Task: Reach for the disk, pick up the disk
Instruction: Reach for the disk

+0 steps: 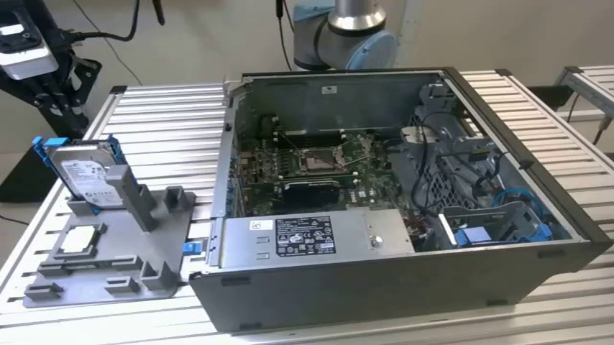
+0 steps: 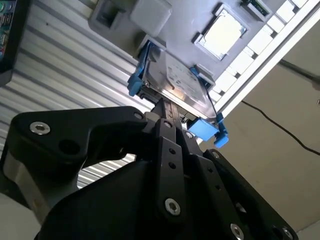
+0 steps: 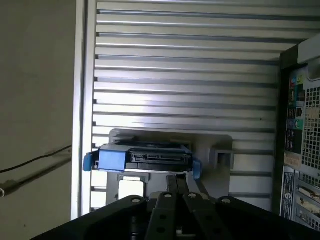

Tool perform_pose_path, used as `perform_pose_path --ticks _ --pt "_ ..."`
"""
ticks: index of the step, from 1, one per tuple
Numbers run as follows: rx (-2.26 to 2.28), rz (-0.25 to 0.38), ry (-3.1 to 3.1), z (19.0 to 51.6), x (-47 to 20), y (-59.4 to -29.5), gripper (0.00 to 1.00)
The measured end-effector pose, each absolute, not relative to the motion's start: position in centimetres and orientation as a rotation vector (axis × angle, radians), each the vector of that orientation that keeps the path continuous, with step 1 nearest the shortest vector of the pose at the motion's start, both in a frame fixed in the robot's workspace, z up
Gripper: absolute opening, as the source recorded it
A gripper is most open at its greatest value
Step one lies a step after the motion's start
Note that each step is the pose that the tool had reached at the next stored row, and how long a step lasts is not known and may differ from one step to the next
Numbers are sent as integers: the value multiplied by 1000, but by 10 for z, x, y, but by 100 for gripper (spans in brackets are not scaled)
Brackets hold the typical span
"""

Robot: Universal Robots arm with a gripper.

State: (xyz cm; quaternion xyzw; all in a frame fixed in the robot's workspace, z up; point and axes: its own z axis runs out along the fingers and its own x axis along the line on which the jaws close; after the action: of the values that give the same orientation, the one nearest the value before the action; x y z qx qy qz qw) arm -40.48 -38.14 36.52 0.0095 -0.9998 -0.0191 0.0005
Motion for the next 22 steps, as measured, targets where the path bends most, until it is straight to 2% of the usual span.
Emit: perform_pose_path --ticks 22 --pt "30 -60 -3140 363 -454 -381 0"
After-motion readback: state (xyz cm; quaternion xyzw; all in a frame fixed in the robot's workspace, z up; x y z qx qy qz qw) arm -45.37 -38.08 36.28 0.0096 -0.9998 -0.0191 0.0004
